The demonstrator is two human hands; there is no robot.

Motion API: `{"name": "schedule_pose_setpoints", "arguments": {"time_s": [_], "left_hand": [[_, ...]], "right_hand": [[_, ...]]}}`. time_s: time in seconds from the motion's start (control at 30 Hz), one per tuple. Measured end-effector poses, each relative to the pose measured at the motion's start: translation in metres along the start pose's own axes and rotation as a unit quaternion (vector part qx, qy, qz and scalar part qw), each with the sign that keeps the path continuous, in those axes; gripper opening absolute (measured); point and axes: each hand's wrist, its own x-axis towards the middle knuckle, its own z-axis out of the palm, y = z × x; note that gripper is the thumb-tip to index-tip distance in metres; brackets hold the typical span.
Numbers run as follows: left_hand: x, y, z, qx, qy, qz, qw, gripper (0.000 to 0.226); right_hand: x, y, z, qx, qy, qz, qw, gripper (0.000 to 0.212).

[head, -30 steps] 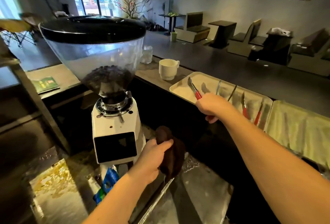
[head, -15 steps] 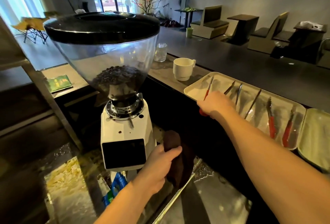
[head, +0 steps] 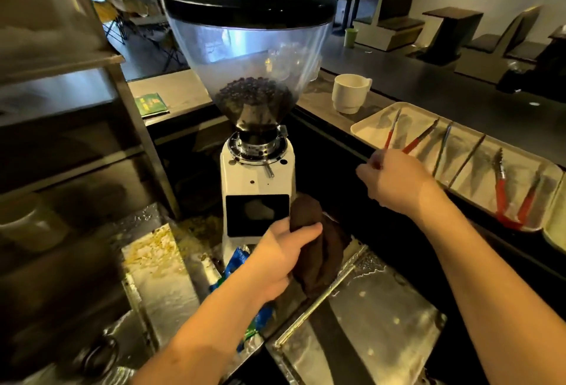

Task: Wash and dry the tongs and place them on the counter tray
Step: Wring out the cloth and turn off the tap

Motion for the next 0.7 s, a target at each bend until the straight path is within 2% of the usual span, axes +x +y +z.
{"name": "schedule_pose_setpoints", "arguments": {"time_s": [0.1, 0.27, 0.37, 0.53, 0.7], "left_hand": [[-0.027, -0.003, -0.025, -0.001, -0.038, 0.004, 0.999, 0.012], [-0.079, -0.03, -0.085, -0.017, -0.022, 0.026, 0.999, 0.017], [-0.111, -0.044, -0.132, -0.033, 0.042, 0.021, 0.998, 0.019], [-0.169, -0.051, -0.234, -0.082, 0.17, 0.01, 0.982, 0.028], [-0.222, -0.052, -0.319, -0.13, 0.254, 0.037, 0.958, 0.029]], "right_hand": [[-0.043, -0.027, 0.03, 0.109, -0.014, -0.029, 0.993, 0.026], [-0.092, -0.076, 0.099, 0.135, -0.057, -0.069, 0.987, 0.02], [-0.108, -0.11, 0.148, 0.15, -0.094, -0.093, 0.98, 0.02], [-0.14, -0.186, 0.228, 0.154, -0.206, -0.153, 0.954, 0.026], [-0.178, -0.261, 0.291, 0.214, -0.319, -0.146, 0.912, 0.02]]}}
